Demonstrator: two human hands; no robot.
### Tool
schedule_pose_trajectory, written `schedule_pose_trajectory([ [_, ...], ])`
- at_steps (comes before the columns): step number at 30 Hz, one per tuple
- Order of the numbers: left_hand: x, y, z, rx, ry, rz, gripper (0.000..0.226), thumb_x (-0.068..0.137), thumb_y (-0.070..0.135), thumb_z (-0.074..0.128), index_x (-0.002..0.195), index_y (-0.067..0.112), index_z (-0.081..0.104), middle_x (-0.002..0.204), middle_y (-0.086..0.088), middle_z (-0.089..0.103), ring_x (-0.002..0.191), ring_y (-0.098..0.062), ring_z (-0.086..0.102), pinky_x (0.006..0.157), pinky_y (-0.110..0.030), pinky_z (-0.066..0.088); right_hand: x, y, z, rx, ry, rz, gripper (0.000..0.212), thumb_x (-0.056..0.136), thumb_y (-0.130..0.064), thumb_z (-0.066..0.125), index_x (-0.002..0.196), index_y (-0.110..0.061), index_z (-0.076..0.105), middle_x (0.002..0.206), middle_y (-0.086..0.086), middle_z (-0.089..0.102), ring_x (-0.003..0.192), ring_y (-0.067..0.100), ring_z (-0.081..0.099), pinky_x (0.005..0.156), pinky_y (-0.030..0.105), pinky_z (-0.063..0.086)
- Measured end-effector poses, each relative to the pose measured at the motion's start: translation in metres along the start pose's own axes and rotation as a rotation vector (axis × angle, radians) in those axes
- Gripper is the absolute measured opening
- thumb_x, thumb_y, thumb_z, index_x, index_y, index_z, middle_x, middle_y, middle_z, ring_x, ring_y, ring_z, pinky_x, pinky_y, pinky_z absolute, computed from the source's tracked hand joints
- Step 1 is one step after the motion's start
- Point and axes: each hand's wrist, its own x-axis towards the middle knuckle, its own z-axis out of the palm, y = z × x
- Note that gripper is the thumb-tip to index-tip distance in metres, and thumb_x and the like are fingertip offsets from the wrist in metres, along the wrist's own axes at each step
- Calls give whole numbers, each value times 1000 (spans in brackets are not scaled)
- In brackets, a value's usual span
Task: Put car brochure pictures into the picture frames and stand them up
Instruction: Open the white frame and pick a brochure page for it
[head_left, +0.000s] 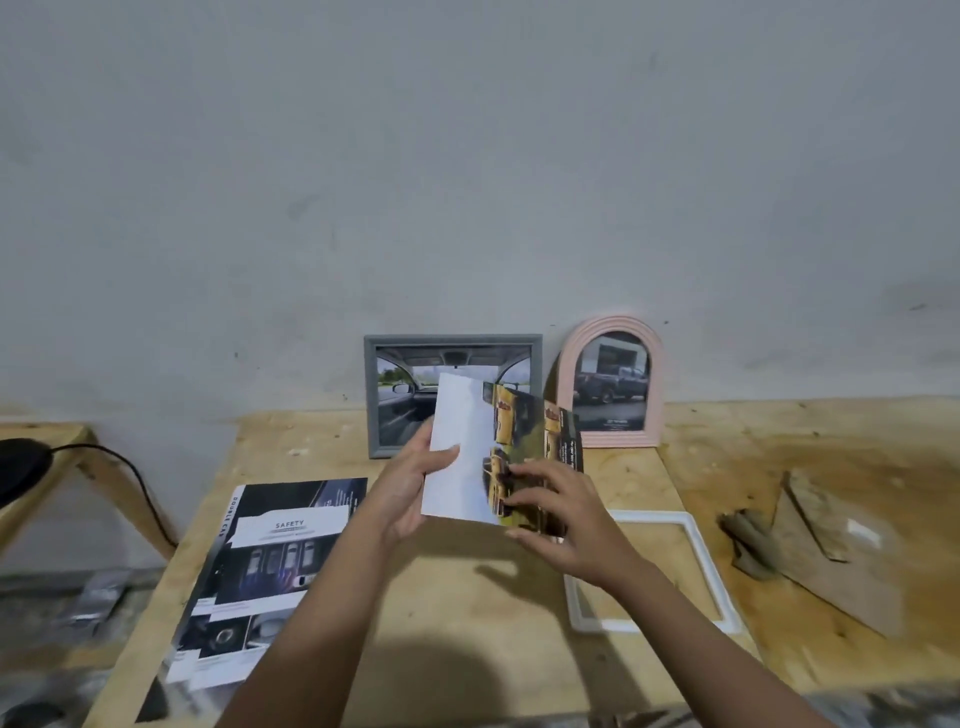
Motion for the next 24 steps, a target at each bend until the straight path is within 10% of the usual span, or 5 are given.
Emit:
schedule_pose_trajectory([
  [8,14,-31,65,-69,6,38,58,77,3,55,133,18,47,127,-12,60,109,-34,60,77,-42,55,-30,56,-65,254,376,597,60,82,-42,67,132,-23,40,140,-1,28,124,18,40,100,35,39],
  [13,33,-80,95,69,131,-12,41,90,-2,48,128,16,50,122,-13,63,109,-37,60,87,-47,53,-68,93,-92,824,233,990,49,83,-10,69,123,-13,41,117,16,58,94,31,64,72,40,56],
  [18,54,-153,105,305,561,-61,45,83,-9,57,121,11,46,127,-17,54,108,-34,57,88,-44,51,-104,131,-101,701,146,1135,47,80,4,66,119,-7,43,94,6,60,77,22,63,61,35,54],
  [24,48,-212,118,438,592,-126,60,82,-11,58,137,-1,37,139,-16,44,125,-30,46,94,-36,43,-138,157,-101,528,-74,1140,53,78,3,68,125,-4,44,100,5,58,86,19,58,58,21,45],
])
